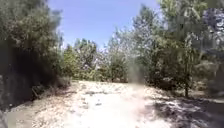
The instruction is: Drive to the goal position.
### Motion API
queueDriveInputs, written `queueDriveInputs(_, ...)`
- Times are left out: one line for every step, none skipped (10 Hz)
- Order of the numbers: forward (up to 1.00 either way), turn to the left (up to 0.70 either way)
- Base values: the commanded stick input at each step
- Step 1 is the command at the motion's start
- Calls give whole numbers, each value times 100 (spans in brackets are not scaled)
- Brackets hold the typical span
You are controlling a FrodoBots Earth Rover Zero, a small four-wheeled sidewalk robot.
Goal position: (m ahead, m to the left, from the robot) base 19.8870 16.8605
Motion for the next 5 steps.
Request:
queueDriveInputs(45,2)
queueDriveInputs(45,2)
queueDriveInputs(45,2)
queueDriveInputs(45,2)
queueDriveInputs(45,2)
